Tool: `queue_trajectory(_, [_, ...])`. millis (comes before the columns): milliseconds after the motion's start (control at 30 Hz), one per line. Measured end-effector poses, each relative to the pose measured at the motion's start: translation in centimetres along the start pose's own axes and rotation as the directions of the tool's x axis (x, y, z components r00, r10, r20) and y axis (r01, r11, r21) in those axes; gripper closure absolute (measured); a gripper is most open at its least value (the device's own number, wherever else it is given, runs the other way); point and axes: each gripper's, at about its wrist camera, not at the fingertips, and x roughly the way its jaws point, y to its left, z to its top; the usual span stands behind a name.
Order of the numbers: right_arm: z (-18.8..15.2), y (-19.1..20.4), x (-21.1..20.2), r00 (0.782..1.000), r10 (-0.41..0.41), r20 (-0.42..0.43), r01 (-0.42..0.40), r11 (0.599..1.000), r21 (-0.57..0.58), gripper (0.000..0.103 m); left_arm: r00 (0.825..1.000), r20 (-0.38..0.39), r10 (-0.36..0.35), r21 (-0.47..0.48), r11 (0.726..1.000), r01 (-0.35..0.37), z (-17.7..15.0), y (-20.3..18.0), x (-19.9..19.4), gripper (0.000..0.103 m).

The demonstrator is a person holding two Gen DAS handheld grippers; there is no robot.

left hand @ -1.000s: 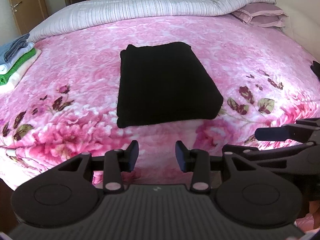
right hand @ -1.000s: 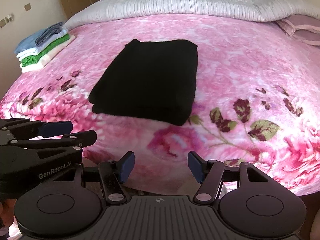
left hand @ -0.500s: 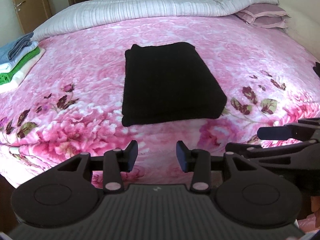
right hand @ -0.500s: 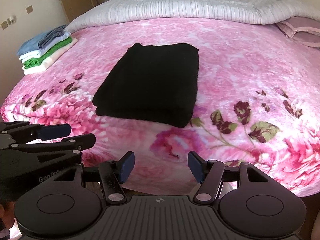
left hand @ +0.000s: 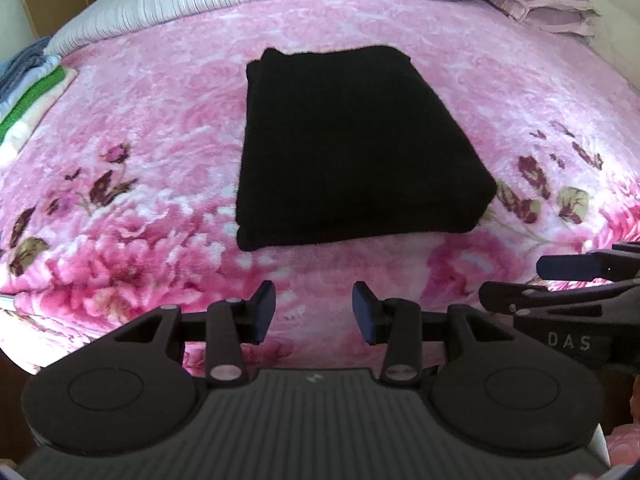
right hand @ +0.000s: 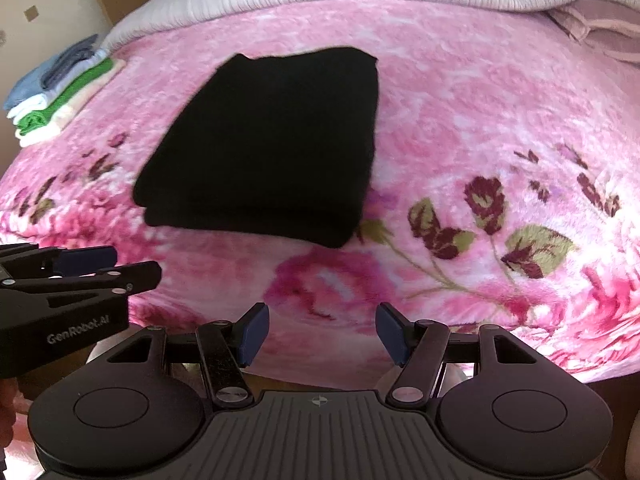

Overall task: Fold clothes
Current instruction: 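Open both grippers and pull them back from the folded garment, then grasp the folded black garment's sides with both grippers and lift it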

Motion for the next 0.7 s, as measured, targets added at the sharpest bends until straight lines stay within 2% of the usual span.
queue_trajectory(233, [1.0,-0.9,1.5,1.000,-0.012,-0.023,0.011,1.000,-0.005,0.040,1.000,-0.028,-0.011,0.008,1.000,0.012,1.1,-0.4,2.0,0.065])
queue_trajectory(700, [1.2,-2.0,2.2,0.999,-0.018,-0.042,0.019,1.000,0.015,0.040,0.999,-0.040,-0.025,0.014,1.000,0.025,1.9,-0.6,3.0,0.065])
